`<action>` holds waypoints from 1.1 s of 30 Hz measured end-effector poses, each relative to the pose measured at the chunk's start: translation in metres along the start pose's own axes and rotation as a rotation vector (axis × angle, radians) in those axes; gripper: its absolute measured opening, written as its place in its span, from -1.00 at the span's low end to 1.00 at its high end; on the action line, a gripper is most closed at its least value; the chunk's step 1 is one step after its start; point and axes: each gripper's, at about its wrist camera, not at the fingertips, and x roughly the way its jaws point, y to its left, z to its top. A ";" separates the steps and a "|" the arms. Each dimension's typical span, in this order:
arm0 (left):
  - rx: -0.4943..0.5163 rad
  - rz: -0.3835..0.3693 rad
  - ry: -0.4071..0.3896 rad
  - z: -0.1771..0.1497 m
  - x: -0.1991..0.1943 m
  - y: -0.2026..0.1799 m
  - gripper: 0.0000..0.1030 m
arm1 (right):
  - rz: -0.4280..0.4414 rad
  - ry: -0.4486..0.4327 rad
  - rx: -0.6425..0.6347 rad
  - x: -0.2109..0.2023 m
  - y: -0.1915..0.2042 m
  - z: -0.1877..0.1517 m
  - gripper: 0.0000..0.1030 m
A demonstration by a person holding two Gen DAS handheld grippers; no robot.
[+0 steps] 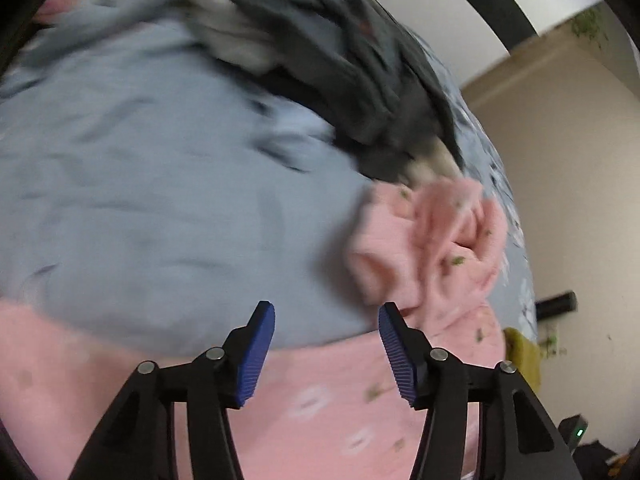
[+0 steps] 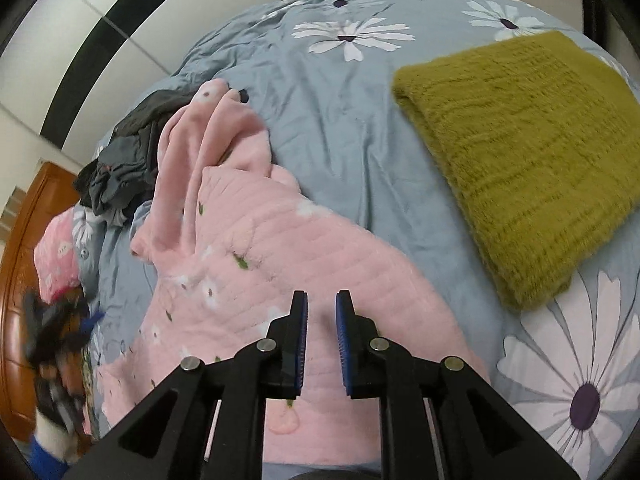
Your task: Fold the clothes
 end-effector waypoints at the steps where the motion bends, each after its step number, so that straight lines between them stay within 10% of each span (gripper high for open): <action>1: -0.008 -0.013 0.025 0.004 0.019 -0.010 0.20 | -0.002 -0.002 -0.005 0.000 -0.001 0.001 -0.72; 7: -0.105 -0.009 0.044 0.015 0.073 -0.024 0.11 | -0.014 0.000 -0.018 -0.001 -0.011 0.004 -0.72; 9: -0.101 -0.006 0.019 0.016 0.071 -0.025 -0.81 | -0.016 0.008 -0.014 0.001 -0.013 0.004 -0.72; 13: -0.032 -0.044 -0.099 0.027 0.028 -0.033 -0.86 | -0.013 0.009 -0.006 -0.001 -0.015 0.003 -0.72; 21: -0.032 -0.018 -0.502 0.077 -0.186 0.038 -0.86 | -0.011 -0.031 -0.048 -0.022 0.000 0.004 -0.72; 25: -0.112 0.086 -0.585 0.080 -0.267 0.106 -0.86 | -0.025 -0.025 -0.038 -0.021 0.006 0.003 -0.72; 33: -0.378 0.186 -0.594 0.048 -0.304 0.232 -0.86 | -0.037 -0.006 -0.072 -0.015 0.030 0.002 -0.72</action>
